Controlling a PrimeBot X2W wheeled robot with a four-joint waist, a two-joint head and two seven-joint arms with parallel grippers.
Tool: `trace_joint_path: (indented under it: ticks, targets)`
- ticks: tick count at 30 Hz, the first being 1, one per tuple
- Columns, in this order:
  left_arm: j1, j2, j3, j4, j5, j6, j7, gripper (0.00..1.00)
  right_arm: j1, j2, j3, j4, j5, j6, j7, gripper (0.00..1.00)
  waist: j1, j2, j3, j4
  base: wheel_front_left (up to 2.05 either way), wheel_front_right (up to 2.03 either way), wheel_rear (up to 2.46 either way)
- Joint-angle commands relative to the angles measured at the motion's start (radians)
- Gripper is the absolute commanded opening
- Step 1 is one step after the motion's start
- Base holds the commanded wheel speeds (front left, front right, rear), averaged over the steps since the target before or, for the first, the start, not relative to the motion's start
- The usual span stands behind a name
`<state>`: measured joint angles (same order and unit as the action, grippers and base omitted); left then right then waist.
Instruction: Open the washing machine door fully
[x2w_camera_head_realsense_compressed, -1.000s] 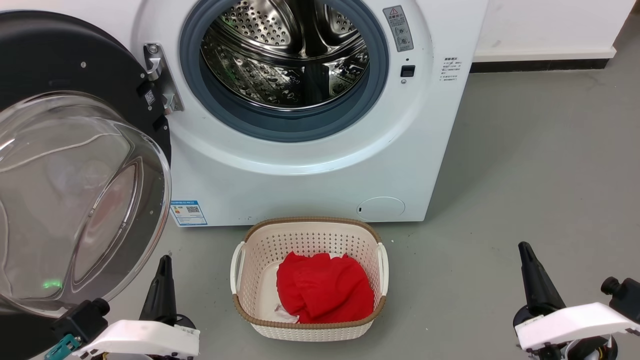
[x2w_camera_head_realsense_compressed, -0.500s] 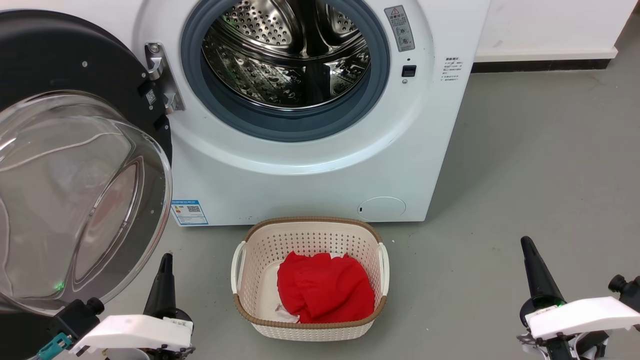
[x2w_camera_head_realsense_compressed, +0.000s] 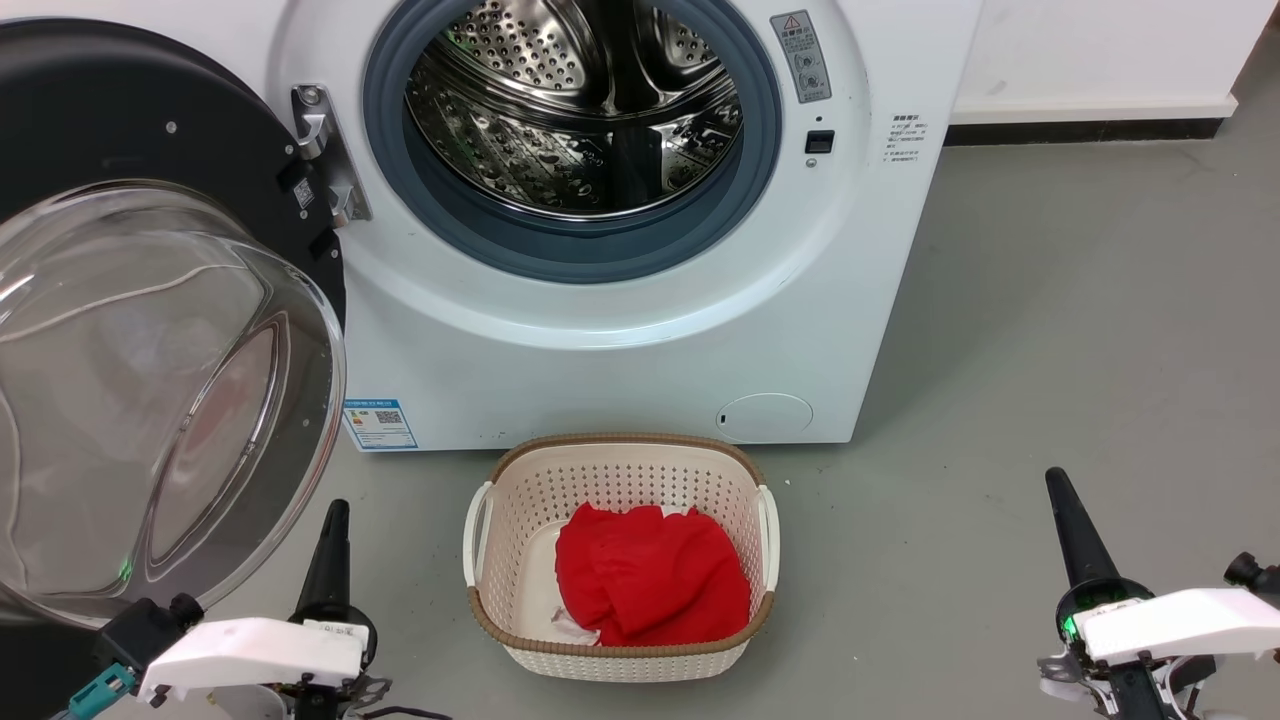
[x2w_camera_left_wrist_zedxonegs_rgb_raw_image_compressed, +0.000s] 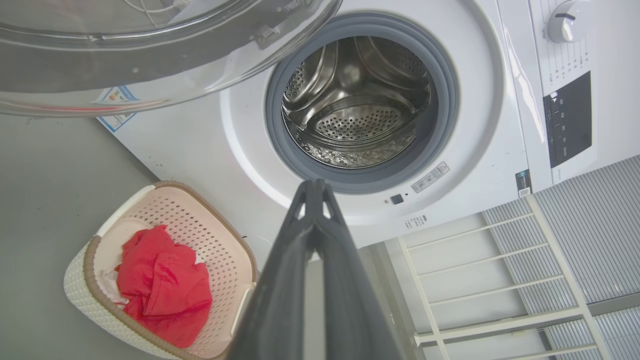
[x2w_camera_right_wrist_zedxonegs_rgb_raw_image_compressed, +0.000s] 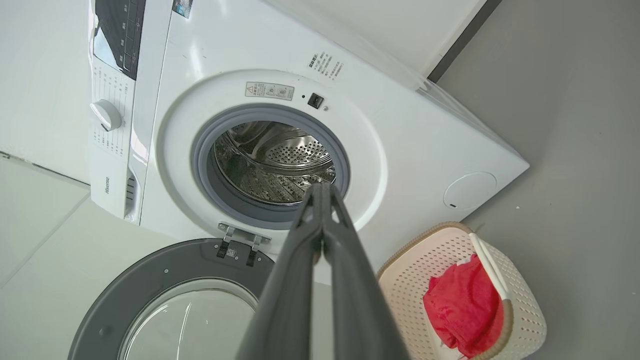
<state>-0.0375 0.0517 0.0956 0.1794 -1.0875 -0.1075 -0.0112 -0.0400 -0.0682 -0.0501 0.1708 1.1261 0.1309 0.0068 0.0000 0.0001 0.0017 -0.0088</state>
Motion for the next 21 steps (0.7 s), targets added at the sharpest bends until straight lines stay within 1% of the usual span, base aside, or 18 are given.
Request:
trace_joint_path:
  ticks: [1, 21]
  targets:
    - [-0.024, 0.001, 0.002, -0.004, -0.020, -0.007, 0.005, 0.00, -0.022, -0.007, -0.002, -0.003, 0.021, 0.000, 0.002, 0.00, 0.0000, -0.0001, 0.000, 0.000, 0.00, 0.00, 0.00]
    - [-0.046, 0.000, 0.009, 0.025, -0.222, -0.015, 0.054, 0.00, -0.044, -0.006, -0.017, 0.028, 0.216, 0.000, 0.036, 0.00, 0.0000, -0.0001, 0.001, 0.003, 0.00, 0.00, 0.00]
